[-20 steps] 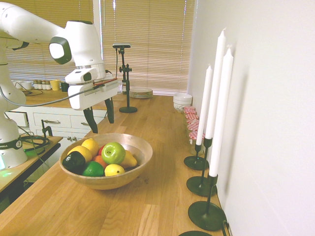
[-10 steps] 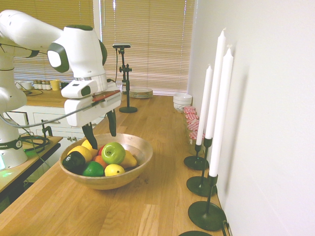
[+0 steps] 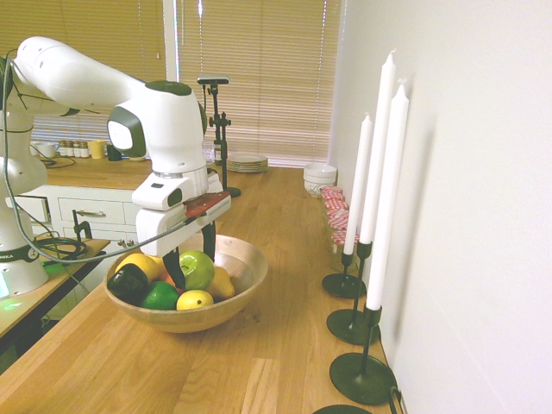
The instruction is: Take green apple out of the basket
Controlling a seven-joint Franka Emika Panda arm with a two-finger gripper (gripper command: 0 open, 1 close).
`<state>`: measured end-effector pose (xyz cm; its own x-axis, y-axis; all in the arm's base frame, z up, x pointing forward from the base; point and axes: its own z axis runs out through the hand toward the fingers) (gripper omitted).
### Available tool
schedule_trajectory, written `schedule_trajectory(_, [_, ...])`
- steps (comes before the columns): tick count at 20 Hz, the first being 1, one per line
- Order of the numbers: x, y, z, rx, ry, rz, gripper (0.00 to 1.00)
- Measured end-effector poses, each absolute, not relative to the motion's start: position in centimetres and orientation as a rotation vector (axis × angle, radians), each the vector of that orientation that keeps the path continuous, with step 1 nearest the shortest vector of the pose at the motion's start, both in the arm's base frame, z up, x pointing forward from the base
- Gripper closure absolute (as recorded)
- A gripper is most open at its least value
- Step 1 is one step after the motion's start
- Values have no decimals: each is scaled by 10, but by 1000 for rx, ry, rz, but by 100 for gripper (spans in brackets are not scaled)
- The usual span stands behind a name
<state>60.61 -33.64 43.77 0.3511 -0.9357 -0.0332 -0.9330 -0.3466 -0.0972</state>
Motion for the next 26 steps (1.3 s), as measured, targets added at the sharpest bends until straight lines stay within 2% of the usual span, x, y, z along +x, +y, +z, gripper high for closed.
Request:
schedule_trajectory(18, [607,-335,441,-2496,1723,-54,100])
schedule_trajectory(26, [620,-268,538,-2533,1592,-199,100])
